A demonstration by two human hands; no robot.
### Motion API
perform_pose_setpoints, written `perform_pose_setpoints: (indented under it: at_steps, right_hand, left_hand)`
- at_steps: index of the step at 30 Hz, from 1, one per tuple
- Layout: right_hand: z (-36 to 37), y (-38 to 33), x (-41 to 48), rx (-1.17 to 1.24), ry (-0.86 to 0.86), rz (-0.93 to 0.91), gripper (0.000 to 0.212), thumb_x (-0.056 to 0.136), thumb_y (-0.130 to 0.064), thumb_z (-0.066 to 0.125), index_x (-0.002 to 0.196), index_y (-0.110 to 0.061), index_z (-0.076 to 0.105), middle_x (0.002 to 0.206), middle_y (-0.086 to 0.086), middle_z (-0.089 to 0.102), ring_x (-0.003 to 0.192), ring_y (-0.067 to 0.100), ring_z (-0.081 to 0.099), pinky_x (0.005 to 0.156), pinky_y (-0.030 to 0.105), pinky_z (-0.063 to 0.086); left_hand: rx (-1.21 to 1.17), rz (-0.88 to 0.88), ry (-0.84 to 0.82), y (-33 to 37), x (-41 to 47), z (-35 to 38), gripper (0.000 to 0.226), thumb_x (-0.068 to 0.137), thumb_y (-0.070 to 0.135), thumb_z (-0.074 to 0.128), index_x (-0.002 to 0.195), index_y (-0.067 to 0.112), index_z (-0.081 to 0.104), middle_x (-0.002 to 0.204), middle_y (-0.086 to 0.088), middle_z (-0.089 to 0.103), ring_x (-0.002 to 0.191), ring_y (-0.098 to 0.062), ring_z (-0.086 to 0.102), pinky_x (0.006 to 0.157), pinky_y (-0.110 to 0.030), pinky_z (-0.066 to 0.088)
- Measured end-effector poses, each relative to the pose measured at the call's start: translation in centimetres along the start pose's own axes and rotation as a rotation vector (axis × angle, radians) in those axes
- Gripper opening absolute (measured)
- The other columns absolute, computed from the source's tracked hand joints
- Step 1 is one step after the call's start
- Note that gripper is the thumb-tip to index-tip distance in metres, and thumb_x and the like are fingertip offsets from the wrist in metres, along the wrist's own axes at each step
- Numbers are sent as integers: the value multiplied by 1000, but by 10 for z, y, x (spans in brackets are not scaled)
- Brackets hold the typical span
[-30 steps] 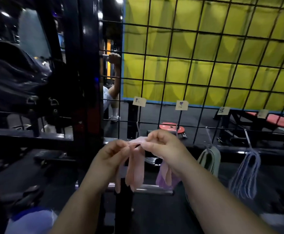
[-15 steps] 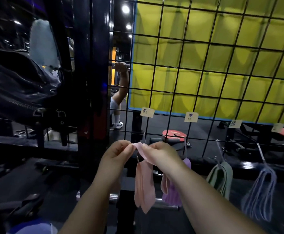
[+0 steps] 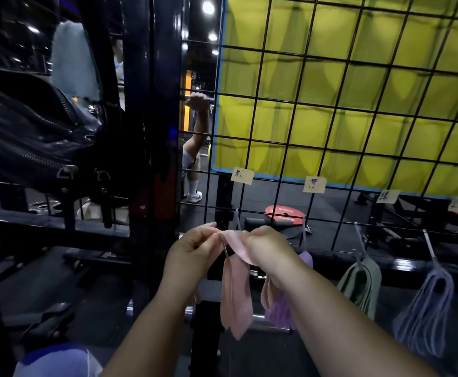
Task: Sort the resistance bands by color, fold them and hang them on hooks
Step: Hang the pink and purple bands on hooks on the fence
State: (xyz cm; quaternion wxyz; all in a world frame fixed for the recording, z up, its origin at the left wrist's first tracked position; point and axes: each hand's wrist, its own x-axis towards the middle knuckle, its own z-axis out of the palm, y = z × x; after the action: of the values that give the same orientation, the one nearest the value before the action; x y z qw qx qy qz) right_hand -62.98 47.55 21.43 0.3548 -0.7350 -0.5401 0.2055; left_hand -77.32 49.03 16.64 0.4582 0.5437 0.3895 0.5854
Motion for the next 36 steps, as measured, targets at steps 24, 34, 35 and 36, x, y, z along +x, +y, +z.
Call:
perform_pose_setpoints:
  at_steps: [24, 34, 35, 36]
  right_hand:
    - [10, 23, -9, 188, 2, 91, 47, 73, -55, 50, 87, -13, 65, 66, -3, 60, 78, 17, 63, 71, 12, 20]
    - [10, 30, -19, 474, -79, 91, 40, 79, -56, 70, 72, -20, 53, 57, -9, 55, 55, 5, 54, 55, 16, 39]
    - [9, 30, -18, 513, -94, 86, 38, 83, -51, 70, 75, -18, 53, 55, -9, 55, 51, 3, 52, 52, 14, 39]
    - [8, 30, -18, 522, -95, 83, 37, 84, -50, 70, 76, -18, 53, 54, -9, 54, 49, 3, 51, 51, 14, 38]
  left_hand:
    - [314, 294, -108, -20, -28, 1, 37, 82, 8, 52, 89, 42, 65, 81, 6, 60, 74, -8, 57, 72, -35, 49]
    - [204, 307, -176, -20, -23, 2, 44, 80, 21, 52, 115, 43, 67, 117, 17, 55, 109, -7, 59, 89, -22, 49]
    - [212, 307, -181, -18, -22, 2, 48, 78, 18, 51, 113, 47, 66, 115, 18, 55, 108, -7, 59, 87, -21, 49]
    - [227, 312, -186, -16, -22, 3, 51, 78, 16, 51, 111, 51, 65, 113, 18, 56, 106, -6, 59, 85, -19, 49]
